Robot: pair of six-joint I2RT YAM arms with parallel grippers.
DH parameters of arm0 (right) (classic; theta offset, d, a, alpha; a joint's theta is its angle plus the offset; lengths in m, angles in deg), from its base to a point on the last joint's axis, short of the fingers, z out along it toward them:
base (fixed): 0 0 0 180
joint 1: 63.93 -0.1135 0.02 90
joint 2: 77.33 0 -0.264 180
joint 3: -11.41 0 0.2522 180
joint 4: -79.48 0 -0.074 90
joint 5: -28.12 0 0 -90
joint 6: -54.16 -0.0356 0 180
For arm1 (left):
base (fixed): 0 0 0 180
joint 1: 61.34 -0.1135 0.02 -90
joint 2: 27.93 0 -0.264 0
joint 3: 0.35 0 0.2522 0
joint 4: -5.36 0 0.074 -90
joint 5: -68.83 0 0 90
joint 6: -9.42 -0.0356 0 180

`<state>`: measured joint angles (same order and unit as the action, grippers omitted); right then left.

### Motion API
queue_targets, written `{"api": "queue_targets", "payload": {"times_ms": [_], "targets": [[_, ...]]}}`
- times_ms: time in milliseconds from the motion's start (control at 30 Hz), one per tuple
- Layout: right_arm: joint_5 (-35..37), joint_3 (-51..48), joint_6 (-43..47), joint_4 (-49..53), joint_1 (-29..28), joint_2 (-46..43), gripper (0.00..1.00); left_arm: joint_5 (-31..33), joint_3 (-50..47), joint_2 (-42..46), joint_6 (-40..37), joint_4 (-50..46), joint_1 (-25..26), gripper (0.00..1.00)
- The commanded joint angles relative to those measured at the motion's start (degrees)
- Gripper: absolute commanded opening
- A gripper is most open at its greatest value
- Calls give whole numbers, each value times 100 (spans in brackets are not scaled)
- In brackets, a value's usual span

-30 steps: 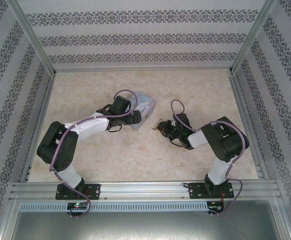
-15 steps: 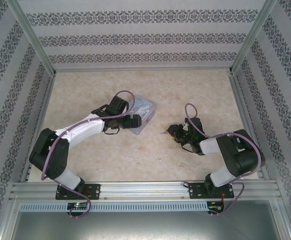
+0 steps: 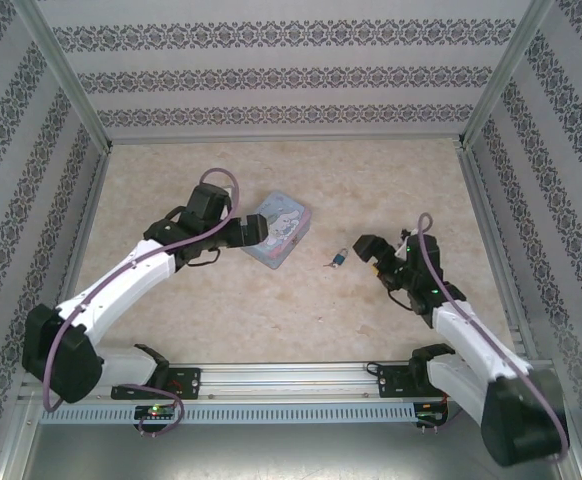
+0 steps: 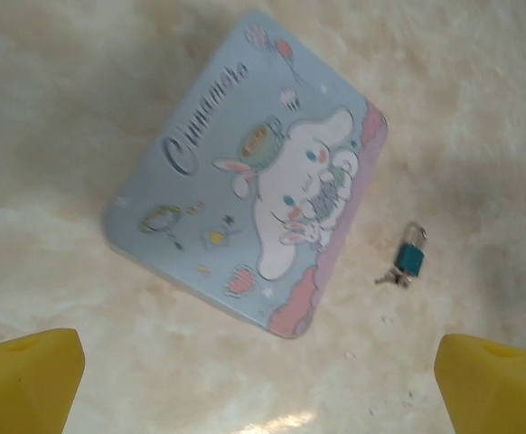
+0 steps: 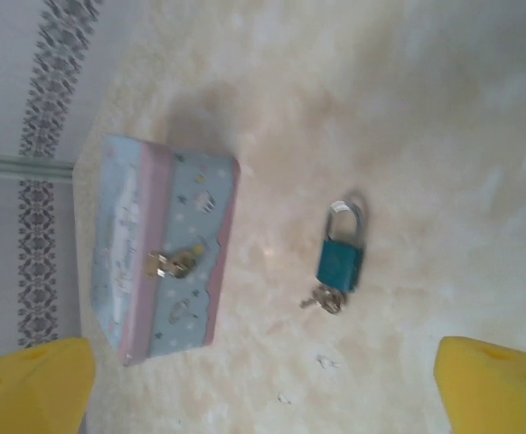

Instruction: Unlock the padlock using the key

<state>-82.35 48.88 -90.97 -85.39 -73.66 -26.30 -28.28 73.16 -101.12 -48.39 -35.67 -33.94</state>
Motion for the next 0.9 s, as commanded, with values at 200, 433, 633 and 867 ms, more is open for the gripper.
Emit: {"api": "queue_targets", "payload": {"times_ms": [200, 433, 633, 867], "targets": [[2371, 2398, 2054, 3027, 269, 70, 98, 2303, -809, 1042, -1117, 694, -370, 100], [3458, 2372, 2479, 2088, 417, 678, 98, 3597, -2093, 1799, -2817, 2427, -582, 100], [3669, 2157, 3011, 1258, 429, 1387, 98, 3223, -2747, 1296, -2818, 3602, -1475, 100], [4268, 1547, 3800, -129, 444, 1806, 98, 3122, -3214, -247, -3108, 5590, -1876, 99]]}}
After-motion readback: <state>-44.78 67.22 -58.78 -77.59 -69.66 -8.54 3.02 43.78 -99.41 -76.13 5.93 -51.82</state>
